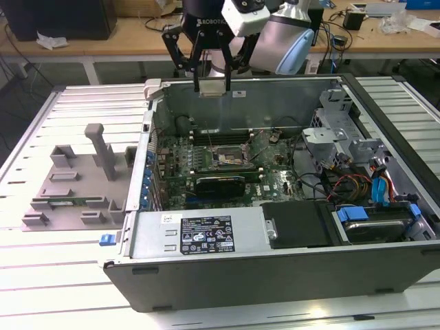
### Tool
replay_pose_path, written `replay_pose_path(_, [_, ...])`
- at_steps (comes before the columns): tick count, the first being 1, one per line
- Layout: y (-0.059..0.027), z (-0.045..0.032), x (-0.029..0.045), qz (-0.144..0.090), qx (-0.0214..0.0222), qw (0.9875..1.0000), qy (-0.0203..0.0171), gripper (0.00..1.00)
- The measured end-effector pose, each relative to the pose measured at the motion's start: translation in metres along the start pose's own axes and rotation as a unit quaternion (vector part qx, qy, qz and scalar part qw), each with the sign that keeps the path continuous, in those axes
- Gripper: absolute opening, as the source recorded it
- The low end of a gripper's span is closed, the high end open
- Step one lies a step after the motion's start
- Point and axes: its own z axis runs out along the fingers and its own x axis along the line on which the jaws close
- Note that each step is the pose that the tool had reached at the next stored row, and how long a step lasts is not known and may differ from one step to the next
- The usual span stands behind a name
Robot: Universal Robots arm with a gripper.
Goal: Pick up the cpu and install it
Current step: 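Pick up the cpu and move it towards the insertion slot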
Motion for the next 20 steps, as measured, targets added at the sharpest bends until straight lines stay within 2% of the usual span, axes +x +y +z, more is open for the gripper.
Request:
replay_pose_path(4, [-0.0006, 0.0103, -0.006, -0.017, -0.0001, 0.9999, -0.0008, 0.55])
replay_pose_path(7, [-0.0009, 0.0152, -0.0091, -0.023, 0.0, 0.9997, -0.0027, 0.55])
replay_pose_path(12, [-0.0012, 0.0216, -0.011, -0.031, 0.0, 0.9995, -0.0047, 0.55])
replay_pose_path(16, [-0.0016, 0.0304, -0.0125, -0.042, 0.0001, 0.9991, -0.0067, 0.55])
replay_pose_path(20, [-0.0021, 0.0428, -0.0135, -0.051, 0.0, 0.9987, -0.0074, 0.55])
